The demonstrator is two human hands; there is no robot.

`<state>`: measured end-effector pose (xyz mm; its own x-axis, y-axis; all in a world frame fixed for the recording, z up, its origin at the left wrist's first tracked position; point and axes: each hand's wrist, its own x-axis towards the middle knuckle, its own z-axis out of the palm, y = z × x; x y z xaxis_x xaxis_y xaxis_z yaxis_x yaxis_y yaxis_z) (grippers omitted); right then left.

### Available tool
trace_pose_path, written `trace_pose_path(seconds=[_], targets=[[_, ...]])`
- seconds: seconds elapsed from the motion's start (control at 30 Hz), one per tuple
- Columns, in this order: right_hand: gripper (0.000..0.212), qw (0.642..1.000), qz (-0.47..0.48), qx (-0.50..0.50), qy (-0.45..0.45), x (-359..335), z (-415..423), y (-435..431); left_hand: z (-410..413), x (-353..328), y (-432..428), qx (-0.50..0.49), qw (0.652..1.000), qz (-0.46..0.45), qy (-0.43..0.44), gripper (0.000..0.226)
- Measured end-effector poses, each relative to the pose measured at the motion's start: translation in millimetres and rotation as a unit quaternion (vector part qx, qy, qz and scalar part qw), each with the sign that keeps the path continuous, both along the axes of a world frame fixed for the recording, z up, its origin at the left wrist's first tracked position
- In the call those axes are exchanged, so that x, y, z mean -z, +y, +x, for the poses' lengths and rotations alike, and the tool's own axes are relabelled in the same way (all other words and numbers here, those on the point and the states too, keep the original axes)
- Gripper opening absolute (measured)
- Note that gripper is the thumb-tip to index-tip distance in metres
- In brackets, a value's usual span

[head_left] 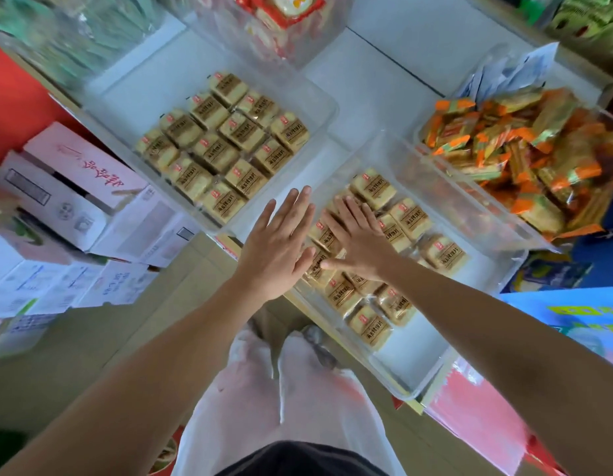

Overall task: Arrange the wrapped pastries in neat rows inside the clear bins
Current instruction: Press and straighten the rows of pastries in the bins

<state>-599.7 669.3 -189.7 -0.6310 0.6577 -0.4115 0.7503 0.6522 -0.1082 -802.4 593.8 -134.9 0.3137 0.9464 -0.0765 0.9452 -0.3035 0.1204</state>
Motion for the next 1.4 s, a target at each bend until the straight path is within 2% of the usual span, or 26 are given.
trace_pose_path(seconds=[0.1,0.2,0.3,0.43,0.67,0.9,1.0,1.17,1.3,1.4], targets=[[0.098,0.998,-0.016,0.022,0.065,-10.3,2.0,-2.4,4.5,-6.3,0.7,-0.007,1.000,-0.005,0.028,0.070],[0.085,0.990,0.047,0.049,0.120,-26.2,26.3,-2.3,21.5,-10.3,4.9,0.030,0.998,-0.011,0.048,0.071],[0.085,0.989,0.048,0.119,0.079,-29.8,58.9,-4.1,53.2,-6.3,12.7,0.071,0.993,-0.068,0.070,0.072],[0.087,0.996,0.028,0.080,-0.019,-15.0,76.3,-4.6,81.0,26.6,20.7,0.056,0.992,-0.089,0.071,0.074],[0.084,0.999,0.013,0.039,-0.013,-15.7,91.3,5.0,86.1,53.3,37.1,0.013,0.990,-0.123,0.075,0.068],[0.098,0.991,0.026,0.135,0.003,-12.9,83.3,2.2,90.4,49.7,52.2,0.031,0.997,-0.057,0.037,0.067],[0.097,0.991,0.041,0.129,-0.012,-6.9,83.2,2.7,91.5,58.9,59.9,0.048,0.997,-0.053,0.023,0.065],[0.099,0.992,0.041,0.115,-0.017,-8.2,85.4,10.1,86.9,76.2,62.4,0.056,0.998,0.004,-0.008,0.063],[0.110,0.988,0.019,0.154,-0.001,-14.4,82.2,4.3,83.7,72.0,63.3,0.063,0.998,0.008,-0.001,0.064],[0.122,0.987,0.026,0.158,-0.027,-15.1,77.7,-11.5,78.7,73.1,62.4,0.078,0.997,0.018,0.008,0.065]])
